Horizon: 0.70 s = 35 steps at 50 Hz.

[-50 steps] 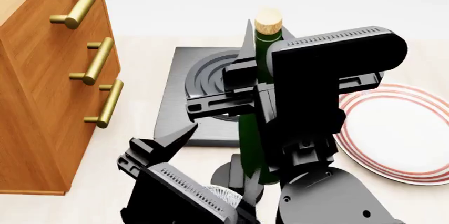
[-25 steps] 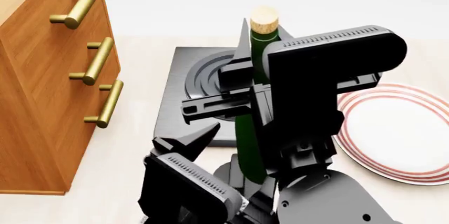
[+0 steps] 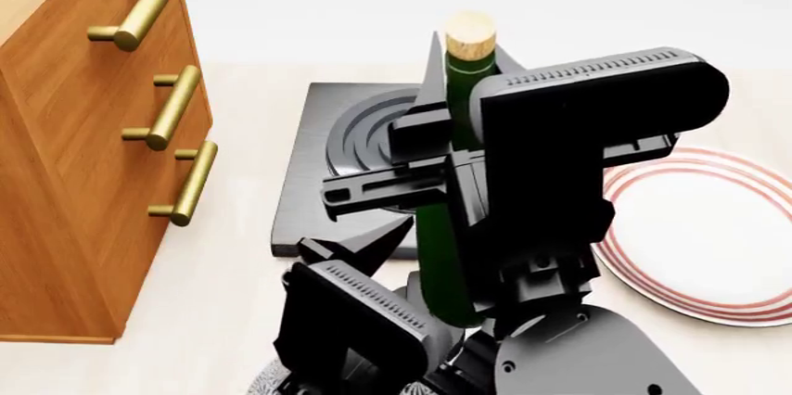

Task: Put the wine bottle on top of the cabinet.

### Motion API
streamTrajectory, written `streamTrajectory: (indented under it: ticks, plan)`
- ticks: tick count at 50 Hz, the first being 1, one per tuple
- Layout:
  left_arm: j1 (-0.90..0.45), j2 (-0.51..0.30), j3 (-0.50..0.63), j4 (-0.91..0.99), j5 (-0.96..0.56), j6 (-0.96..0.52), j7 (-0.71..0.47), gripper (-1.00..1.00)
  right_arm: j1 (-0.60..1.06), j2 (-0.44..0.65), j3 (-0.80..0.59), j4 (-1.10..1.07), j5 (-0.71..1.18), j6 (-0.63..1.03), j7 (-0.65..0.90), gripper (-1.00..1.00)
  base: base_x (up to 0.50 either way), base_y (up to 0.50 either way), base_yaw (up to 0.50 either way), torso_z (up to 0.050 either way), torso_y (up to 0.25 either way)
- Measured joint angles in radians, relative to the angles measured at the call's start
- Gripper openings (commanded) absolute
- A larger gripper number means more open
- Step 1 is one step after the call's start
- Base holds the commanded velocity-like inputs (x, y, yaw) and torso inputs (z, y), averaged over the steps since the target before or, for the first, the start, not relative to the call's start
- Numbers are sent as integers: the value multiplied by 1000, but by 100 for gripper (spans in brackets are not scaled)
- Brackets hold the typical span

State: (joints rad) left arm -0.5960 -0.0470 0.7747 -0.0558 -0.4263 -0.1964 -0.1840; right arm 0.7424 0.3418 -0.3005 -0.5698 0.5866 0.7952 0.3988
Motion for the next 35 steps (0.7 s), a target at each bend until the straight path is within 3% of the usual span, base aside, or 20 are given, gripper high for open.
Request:
streamTrajectory:
  ticks: [4, 5, 26, 27, 35]
  plan:
    - [-9, -2, 13, -11, -12, 9, -8, 100, 0, 1, 1, 0, 1, -1, 1, -100, 0, 0, 0, 0, 0]
    - [-11, -3, 16, -14, -14, 12, -10, -100, -1, 2, 1, 1, 1, -2, 1, -100, 0, 0, 0, 0, 0]
    - [-27, -23, 63, -37, -41, 42, -37, -100, -21, 6, -3, 12, 10, -29, 6, -100, 0, 0, 0, 0, 1]
    - [-28, -24, 65, -38, -43, 43, -38, -100, -23, 6, -3, 12, 10, -30, 6, 100, 0, 0, 0, 0, 0]
    - [-31, -32, 68, -45, -49, 44, -56, -100, -48, 7, 5, 7, 0, -40, 6, 100, 0, 0, 0, 1, 0]
